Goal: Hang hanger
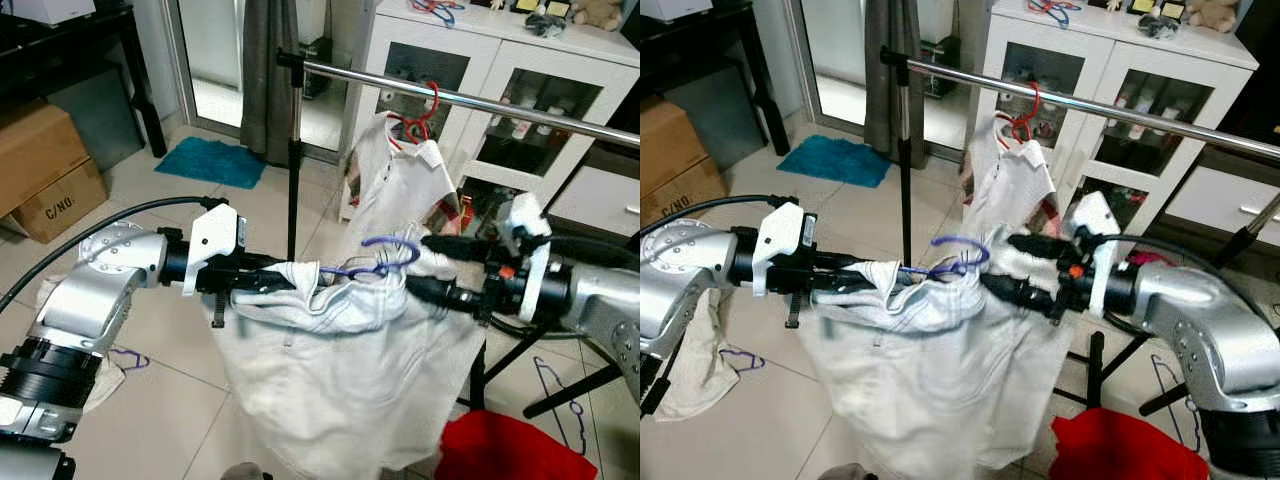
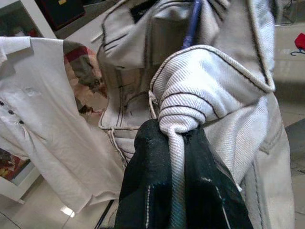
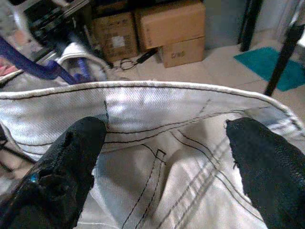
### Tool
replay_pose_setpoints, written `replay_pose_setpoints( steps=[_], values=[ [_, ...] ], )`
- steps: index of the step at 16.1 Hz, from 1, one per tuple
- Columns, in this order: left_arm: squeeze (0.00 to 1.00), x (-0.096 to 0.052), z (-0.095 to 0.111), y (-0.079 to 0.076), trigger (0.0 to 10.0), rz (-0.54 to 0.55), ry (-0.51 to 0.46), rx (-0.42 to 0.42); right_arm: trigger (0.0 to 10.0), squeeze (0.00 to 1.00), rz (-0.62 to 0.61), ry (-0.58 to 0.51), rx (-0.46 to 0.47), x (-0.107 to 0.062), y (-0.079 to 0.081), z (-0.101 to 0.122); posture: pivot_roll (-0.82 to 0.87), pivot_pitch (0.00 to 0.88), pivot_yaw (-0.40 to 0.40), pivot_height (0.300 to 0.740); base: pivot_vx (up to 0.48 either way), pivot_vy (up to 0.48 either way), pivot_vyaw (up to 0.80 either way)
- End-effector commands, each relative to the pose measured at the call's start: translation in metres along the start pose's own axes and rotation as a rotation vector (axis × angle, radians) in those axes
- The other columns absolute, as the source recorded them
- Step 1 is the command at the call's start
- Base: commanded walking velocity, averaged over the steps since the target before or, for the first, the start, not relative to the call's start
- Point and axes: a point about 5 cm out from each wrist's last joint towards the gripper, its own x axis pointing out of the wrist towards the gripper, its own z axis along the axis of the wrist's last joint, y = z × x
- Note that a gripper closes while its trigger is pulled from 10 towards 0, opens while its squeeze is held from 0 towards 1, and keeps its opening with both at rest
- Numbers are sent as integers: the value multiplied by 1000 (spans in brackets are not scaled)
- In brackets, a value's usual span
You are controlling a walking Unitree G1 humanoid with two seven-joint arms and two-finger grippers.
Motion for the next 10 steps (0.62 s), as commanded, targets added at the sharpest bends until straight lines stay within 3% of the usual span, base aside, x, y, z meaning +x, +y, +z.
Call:
replay_pose_setpoints(
  steps=[1,3,6,7,8,10],
  values=[
    [0,2,20,5,0,5,-83,65,10000,0,100,20,-4,8,15,0,86,0,-66,740,0,0,0],
    [0,3,22,6,0,5,-87,65,10000,0,126,38,-6,9,20,-1,85,0,-65,740,0,0,0],
    [0,0,21,6,0,-2,-80,63,10000,0,6,-6,-43,-3,1,9,85,0,-63,740,0,0,0],
    [0,0,21,5,0,-2,-79,62,10000,141,17,-2,-38,-9,0,10,85,0,-63,740,0,0,0],
    [0,-1,20,5,0,-2,-77,61,10000,1000,39,21,-30,-18,-1,11,85,0,-63,740,0,0,0],
    [0,-1,20,6,0,0,-75,60,10000,1000,57,89,-45,-30,0,7,84,0,-65,740,0,0,0]
  ],
)
